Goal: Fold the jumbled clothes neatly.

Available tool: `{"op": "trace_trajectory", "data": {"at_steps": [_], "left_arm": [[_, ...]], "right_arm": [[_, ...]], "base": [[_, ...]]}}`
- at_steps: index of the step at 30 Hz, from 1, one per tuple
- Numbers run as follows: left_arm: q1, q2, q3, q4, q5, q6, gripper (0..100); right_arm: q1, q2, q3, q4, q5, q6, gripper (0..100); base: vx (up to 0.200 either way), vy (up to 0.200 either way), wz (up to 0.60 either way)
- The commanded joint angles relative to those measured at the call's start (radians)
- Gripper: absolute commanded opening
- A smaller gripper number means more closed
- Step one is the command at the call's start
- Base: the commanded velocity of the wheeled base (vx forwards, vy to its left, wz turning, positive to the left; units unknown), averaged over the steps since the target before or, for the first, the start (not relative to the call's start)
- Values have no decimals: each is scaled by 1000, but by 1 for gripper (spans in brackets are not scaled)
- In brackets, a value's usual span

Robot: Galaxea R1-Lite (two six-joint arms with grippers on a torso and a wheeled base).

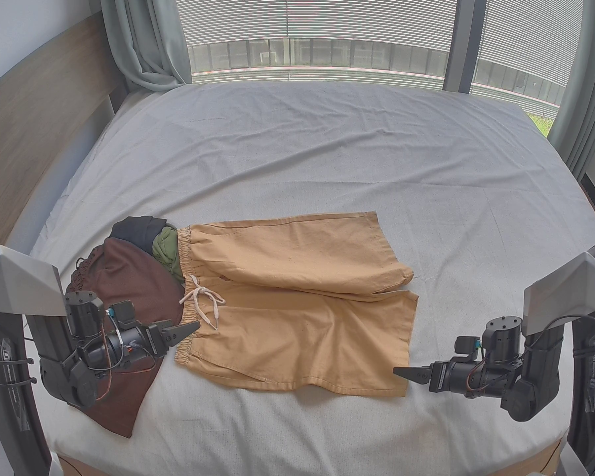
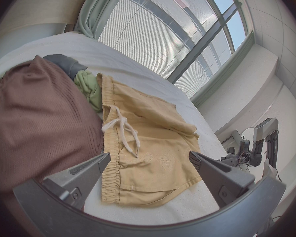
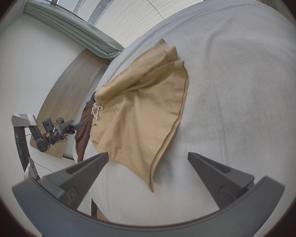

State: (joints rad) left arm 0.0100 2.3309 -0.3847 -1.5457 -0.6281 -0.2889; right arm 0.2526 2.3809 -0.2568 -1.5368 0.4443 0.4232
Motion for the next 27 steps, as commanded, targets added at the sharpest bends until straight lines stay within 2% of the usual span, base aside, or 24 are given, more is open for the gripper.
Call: {"op": "trace_trajectory", "data": {"at_steps": [1, 27], "left_arm": [[8, 56, 10, 1, 1, -3, 100], [21, 176, 15, -1, 24, -3, 100]], "right_arm": [[-10, -72, 13, 0, 1, 0, 100], [-10, -68, 5, 0, 1, 0, 100]], "base": [[0, 0, 0], [0, 0, 0]]}}
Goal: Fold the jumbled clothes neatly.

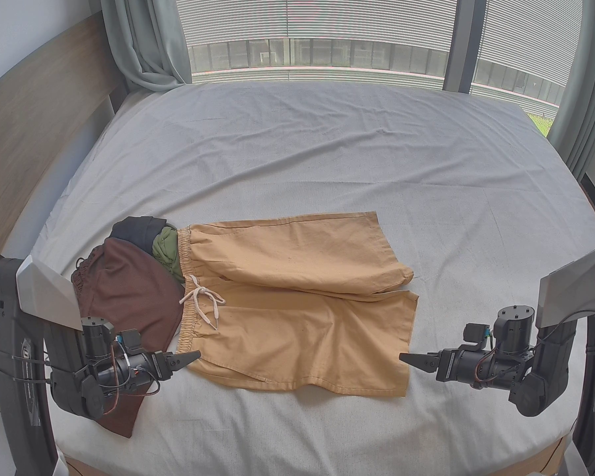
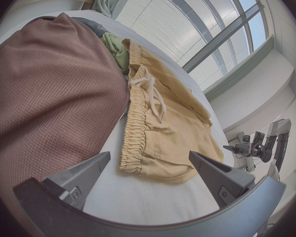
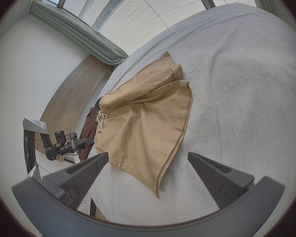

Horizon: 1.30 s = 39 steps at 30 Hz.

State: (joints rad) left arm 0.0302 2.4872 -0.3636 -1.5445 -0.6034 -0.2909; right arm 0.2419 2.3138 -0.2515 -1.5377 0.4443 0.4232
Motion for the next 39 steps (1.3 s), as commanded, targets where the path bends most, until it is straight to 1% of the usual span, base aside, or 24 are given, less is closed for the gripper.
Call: {"op": "trace_trajectory", "data": {"at_steps": [1, 15, 16, 17, 28, 29, 32, 39], "left_arm": [[0, 19, -6, -2, -3, -1, 100], [-12, 25, -14, -5, -7, -17, 100], [-13, 25, -21, -5, -6, -33, 100], [-13, 25, -21, -5, -6, -39, 0], [-13, 25, -28, -5, -6, -40, 0], [-13, 24, -28, -6, -6, -39, 0], [-10, 21, -26, -6, -7, -40, 0], [-3, 19, -24, -6, -6, -37, 0]], "right_arm": [[0, 1, -2, -1, 1, 0, 100], [0, 4, -3, -1, 1, 0, 100], [0, 6, -3, -1, 1, 0, 100], [0, 4, -3, -1, 1, 0, 100], [13, 13, 26, 1, 1, -3, 100], [14, 16, 43, 1, 1, -7, 100], [20, 38, 66, 1, 1, -70, 100], [25, 64, 69, 1, 4, -81, 100]], "base": [[0, 0, 0], [0, 0, 0], [0, 0, 0], [0, 0, 0], [0, 0, 0], [0, 0, 0], [0, 0, 0], [0, 0, 0]]}}
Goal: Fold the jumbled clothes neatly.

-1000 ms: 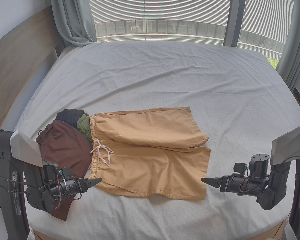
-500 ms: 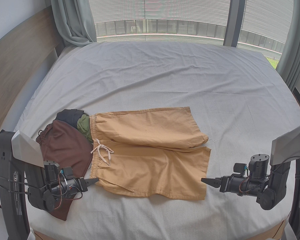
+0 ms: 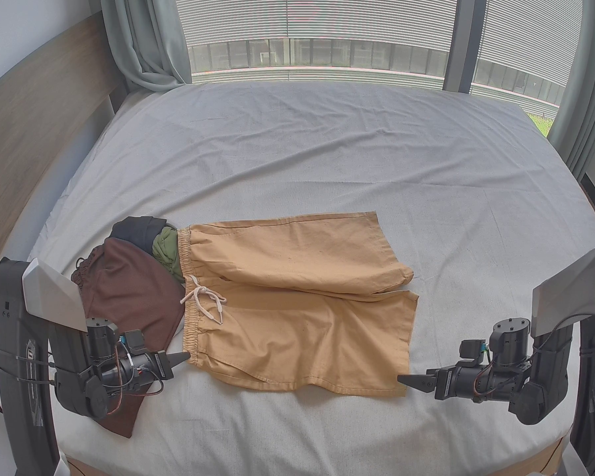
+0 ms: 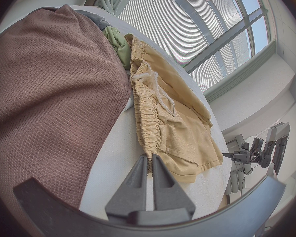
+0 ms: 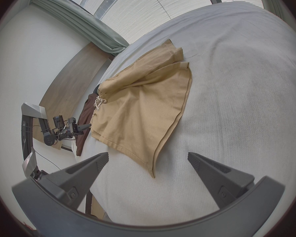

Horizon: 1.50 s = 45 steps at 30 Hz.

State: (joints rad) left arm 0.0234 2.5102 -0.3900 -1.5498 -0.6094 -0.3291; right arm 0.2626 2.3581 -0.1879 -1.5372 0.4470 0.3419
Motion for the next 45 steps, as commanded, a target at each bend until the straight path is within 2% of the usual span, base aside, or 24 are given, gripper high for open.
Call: {"op": "trace_trajectory", "data": {"at_steps": [1, 11, 30, 31, 45], "left_arm": [[4, -4, 2, -1, 0, 1, 0], [6, -7, 2, -1, -1, 5, 0], [6, -8, 0, -1, -3, 5, 0], [6, -8, -1, -1, -3, 5, 0], [6, -11, -1, -1, -9, 4, 0]], "right_arm": [[9, 21, 8, 0, 2, 0, 100], [47, 63, 28, -1, 6, 0, 100], [76, 118, -62, -3, -1, 5, 100], [76, 118, -62, -3, -1, 5, 0], [72, 116, -54, -3, -1, 5, 0]], "base": [[0, 0, 0], [0, 0, 0], [0, 0, 0], [0, 0, 0], [0, 0, 0]]}}
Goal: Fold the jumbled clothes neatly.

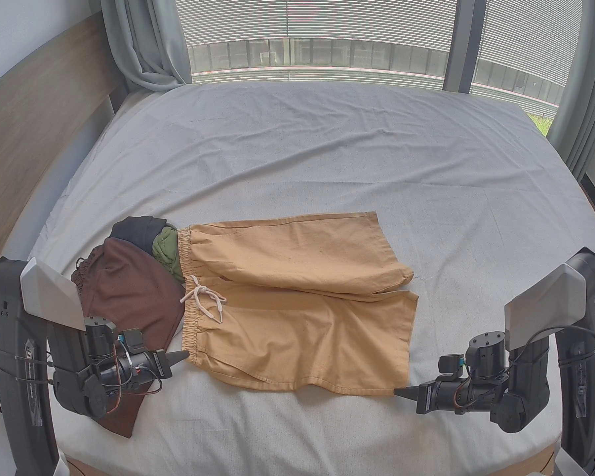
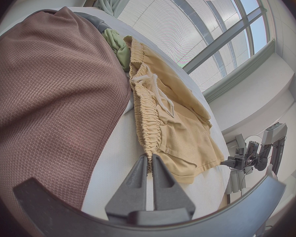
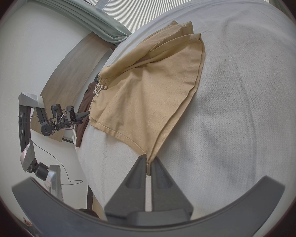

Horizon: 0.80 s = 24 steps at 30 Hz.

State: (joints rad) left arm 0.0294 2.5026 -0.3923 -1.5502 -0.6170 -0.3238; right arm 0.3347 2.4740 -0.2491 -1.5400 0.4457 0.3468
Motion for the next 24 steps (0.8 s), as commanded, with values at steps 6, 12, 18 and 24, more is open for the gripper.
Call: {"op": "trace_trajectory", "data": {"at_steps": [6, 12, 18, 24], "left_arm": [[12, -57, 40, 1, -35, -11, 0], [12, -106, 107, 1, -67, -11, 0], [29, -110, 176, -1, -69, 26, 0], [34, -103, 265, 1, -78, 127, 0]], "right_arm": [[-9, -50, 76, 1, 4, -2, 0], [-9, -73, 140, 1, 8, 0, 0], [-19, -78, 180, 0, 30, -2, 0], [-13, -101, 211, 1, 36, -2, 0]], "base": [[0, 0, 0], [0, 0, 0], [0, 0, 0], [0, 0, 0]]}}
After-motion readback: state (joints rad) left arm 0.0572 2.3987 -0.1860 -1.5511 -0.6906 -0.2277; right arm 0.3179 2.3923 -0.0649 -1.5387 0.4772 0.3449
